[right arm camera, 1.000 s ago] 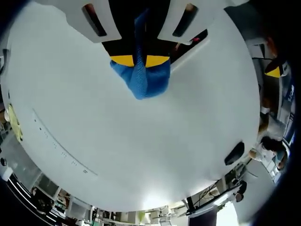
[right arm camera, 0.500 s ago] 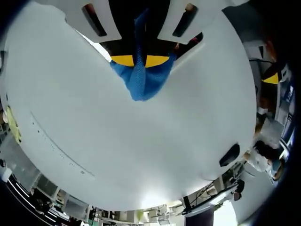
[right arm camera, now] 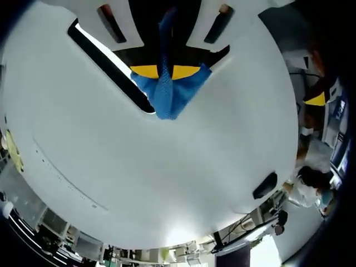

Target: Wipe the mirror surface with the cleaning cloth until all visible marks leave the cleaned area.

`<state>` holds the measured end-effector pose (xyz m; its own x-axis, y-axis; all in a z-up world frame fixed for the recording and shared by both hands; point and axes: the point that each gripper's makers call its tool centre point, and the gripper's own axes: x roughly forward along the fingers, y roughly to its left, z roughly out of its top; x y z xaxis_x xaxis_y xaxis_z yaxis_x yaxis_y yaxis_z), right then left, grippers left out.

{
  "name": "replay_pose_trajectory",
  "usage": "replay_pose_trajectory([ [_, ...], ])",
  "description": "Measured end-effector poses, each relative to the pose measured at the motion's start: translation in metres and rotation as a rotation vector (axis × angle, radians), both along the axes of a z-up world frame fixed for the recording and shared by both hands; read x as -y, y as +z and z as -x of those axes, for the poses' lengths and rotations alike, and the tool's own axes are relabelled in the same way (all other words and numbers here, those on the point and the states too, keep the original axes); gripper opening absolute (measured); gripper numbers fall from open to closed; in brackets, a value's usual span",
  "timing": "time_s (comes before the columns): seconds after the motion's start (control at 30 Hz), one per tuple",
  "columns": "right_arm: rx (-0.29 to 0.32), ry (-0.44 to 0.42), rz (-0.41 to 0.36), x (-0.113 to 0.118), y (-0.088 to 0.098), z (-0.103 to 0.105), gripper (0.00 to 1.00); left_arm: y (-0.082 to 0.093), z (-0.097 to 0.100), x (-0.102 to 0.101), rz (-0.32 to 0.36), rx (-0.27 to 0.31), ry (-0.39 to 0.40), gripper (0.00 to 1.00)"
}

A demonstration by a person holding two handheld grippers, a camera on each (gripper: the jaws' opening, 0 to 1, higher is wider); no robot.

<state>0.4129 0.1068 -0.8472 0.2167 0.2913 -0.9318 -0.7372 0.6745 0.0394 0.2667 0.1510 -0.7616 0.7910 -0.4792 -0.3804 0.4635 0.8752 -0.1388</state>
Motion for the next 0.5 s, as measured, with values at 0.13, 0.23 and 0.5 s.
replay_pose_trajectory([
  [0.13, -0.001, -0.002, -0.006, 0.000, 0.001, 0.005, 0.02, 0.000, 0.000, 0.000, 0.001, -0.001, 0.000, 0.99],
  [0.23, -0.001, -0.003, -0.009, 0.000, 0.003, 0.011, 0.02, 0.000, 0.000, 0.000, -0.001, 0.000, -0.001, 0.99],
  [0.5, 0.004, -0.010, -0.018, -0.002, 0.001, 0.015, 0.02, -0.002, -0.001, -0.002, 0.001, 0.001, 0.003, 0.99],
])
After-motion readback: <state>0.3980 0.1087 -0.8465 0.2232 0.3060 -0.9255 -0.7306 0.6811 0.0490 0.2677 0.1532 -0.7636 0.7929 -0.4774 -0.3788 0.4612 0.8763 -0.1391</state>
